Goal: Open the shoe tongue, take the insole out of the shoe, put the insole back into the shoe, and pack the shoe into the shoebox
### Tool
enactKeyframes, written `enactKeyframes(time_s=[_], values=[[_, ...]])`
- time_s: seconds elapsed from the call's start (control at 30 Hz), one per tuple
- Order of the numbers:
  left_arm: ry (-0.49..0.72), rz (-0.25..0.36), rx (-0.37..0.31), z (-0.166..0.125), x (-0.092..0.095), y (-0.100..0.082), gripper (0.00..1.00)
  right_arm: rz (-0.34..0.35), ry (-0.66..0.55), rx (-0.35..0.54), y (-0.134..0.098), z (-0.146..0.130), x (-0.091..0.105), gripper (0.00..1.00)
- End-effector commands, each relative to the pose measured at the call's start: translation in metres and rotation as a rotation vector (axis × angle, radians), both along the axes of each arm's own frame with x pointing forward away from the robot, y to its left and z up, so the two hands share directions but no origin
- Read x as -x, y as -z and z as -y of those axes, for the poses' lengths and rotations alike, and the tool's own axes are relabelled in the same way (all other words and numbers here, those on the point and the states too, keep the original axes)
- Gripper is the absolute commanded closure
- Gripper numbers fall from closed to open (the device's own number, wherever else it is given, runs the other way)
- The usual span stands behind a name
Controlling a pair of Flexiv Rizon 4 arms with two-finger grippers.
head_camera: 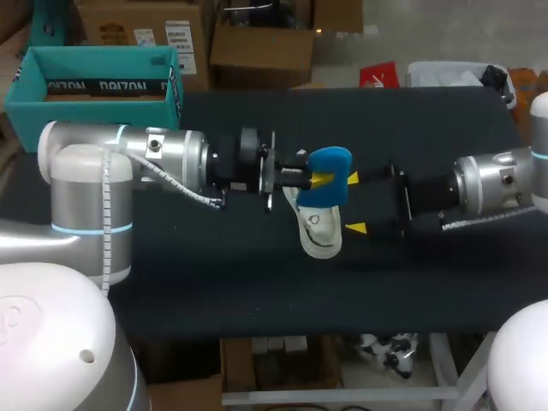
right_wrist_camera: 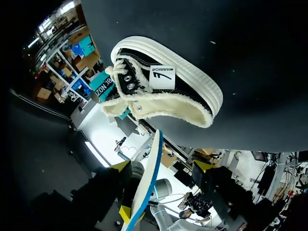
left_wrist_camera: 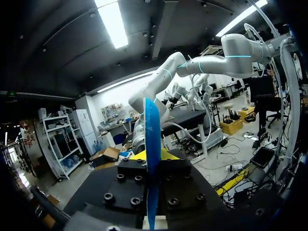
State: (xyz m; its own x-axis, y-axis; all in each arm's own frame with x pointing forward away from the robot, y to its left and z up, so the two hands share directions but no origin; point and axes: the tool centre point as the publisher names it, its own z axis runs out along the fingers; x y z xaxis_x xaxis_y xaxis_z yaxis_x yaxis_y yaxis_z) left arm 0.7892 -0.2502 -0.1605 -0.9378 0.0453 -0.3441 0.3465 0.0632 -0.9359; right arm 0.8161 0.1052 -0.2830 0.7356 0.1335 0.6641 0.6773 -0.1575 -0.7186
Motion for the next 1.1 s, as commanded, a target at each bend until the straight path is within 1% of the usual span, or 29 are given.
enactKeyframes(time_s=[0.03,0.1,0.23,0.4,0.43,0.57,0.63,0.67,0.7,0.73,0.87,0.93,1.0,1.03,1.1], values=[[-0.009,0.026,0.012,0.006,-0.001,0.01,1.0,0.001,0.013,-0.001,-0.001,-0.009,0.004,0.67],[-0.007,0.029,0.01,0.008,-0.001,0.013,1.0,-0.001,0.017,-0.007,-0.001,-0.012,0.004,0.66],[-0.015,0.047,0.005,0.014,-0.004,0.017,1.0,-0.01,0.025,-0.009,-0.001,-0.016,0.004,0.61],[-0.036,0.063,0.005,0.018,-0.007,0.024,1.0,-0.015,0.028,-0.007,-0.003,-0.02,0.006,0.61],[-0.035,0.062,0.005,0.019,-0.008,0.026,1.0,-0.016,0.029,-0.012,-0.004,-0.021,0.007,0.63],[-0.046,0.076,0.006,0.022,-0.008,0.031,1.0,-0.021,0.031,-0.013,-0.004,-0.022,0.007,0.65],[-0.051,0.078,0.008,0.022,-0.008,0.032,1.0,-0.023,0.033,-0.013,-0.004,-0.022,0.008,0.71],[-0.05,0.075,0.011,0.022,-0.008,0.032,1.0,-0.024,0.033,-0.014,-0.004,-0.022,0.008,0.77],[-0.051,0.073,0.014,0.022,-0.008,0.032,1.0,-0.025,0.033,-0.013,-0.004,-0.022,0.008,0.98],[-0.051,0.071,0.015,0.022,-0.008,0.032,1.0,-0.026,0.034,-0.012,-0.004,-0.022,0.008,1.0],[-0.056,0.065,0.02,0.022,-0.008,0.032,1.0,-0.028,0.035,-0.011,-0.003,-0.02,0.011,1.0],[-0.053,0.052,0.015,0.021,-0.008,0.032,1.0,-0.025,0.035,-0.014,-0.001,-0.018,0.012,1.0],[-0.032,0.022,-0.001,0.02,-0.009,0.032,1.0,-0.019,0.031,-0.021,0.0,-0.017,0.013,1.0],[-0.029,0.016,-0.005,0.019,-0.009,0.032,0.93,-0.016,0.028,-0.025,0.0,-0.016,0.013,1.0],[-0.005,-0.011,-0.024,0.018,-0.011,0.032,0.22,-0.01,0.018,-0.028,0.002,-0.014,0.013,1.0]])
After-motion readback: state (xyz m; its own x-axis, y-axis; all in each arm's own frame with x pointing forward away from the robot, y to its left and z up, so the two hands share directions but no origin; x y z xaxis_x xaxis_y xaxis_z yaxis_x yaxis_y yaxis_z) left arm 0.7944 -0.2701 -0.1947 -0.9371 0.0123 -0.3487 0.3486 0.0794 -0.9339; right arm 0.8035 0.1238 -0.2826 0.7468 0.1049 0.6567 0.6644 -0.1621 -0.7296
